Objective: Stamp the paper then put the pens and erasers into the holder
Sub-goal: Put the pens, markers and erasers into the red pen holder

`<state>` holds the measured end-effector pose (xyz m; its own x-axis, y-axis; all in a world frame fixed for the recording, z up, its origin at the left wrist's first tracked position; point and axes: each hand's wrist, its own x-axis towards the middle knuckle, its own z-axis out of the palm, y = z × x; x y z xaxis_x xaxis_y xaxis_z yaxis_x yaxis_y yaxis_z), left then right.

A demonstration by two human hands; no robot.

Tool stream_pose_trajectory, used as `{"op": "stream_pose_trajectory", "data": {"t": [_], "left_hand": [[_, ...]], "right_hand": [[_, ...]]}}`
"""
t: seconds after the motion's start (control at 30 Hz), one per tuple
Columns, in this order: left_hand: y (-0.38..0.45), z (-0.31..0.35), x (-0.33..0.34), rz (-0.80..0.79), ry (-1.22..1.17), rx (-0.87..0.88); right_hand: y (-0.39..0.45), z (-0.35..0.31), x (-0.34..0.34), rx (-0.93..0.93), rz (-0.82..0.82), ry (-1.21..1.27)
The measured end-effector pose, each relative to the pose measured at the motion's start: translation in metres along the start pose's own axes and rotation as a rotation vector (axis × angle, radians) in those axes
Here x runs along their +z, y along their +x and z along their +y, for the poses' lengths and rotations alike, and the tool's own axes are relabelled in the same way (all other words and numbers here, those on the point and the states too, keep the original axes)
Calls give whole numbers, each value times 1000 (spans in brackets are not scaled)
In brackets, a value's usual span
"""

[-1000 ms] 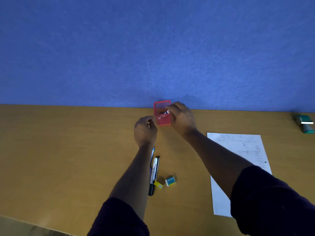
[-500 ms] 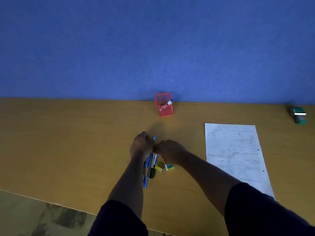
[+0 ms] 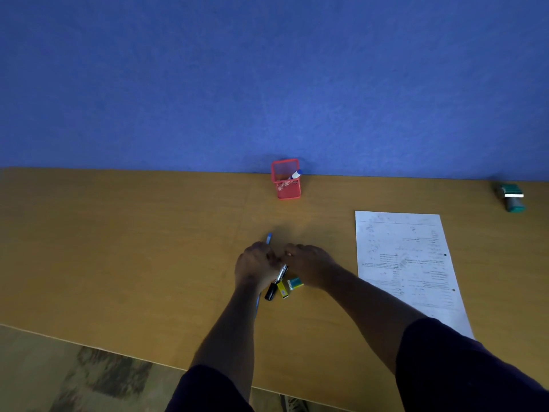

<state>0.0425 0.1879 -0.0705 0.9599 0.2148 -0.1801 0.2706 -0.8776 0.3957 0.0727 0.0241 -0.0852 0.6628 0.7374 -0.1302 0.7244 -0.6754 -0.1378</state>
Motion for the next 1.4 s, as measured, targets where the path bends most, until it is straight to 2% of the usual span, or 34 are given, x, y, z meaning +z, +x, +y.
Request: {"op": "stream_pose_trajectory", "data": {"t": [0.23, 0.37, 0.53, 0.67, 0.77, 0.93, 1.17, 1.23, 1.3, 1.4], "left_hand": [[-9, -7, 10, -28, 130, 102], [-6, -4, 12, -42, 176, 70], [-4, 2, 11, -54, 200, 8], [2, 2, 9, -45, 156, -6], [5, 0, 4, 21, 69, -18], [13, 2, -8, 153, -89, -59], [30, 20, -26, 380, -305, 66], [38, 28, -33, 412, -344, 82], [48, 35, -40, 432, -403, 68], [65, 45, -48, 469, -439, 91]], "right_hand": [[2, 3, -8, -41, -56, -18], [-5, 5, -4, 3, -26, 9], [-5, 2, 3, -142, -4, -57], [-3, 7, 4, -181, 50, -25], [-3, 10, 4, -203, 53, -10], [5, 13, 1, -220, -39, -63], [19, 15, 1, -345, -30, -149], [23, 19, -1, -309, 0, -138], [24, 26, -4, -180, 67, 26], [24, 40, -18, 19, 337, 245]]}}
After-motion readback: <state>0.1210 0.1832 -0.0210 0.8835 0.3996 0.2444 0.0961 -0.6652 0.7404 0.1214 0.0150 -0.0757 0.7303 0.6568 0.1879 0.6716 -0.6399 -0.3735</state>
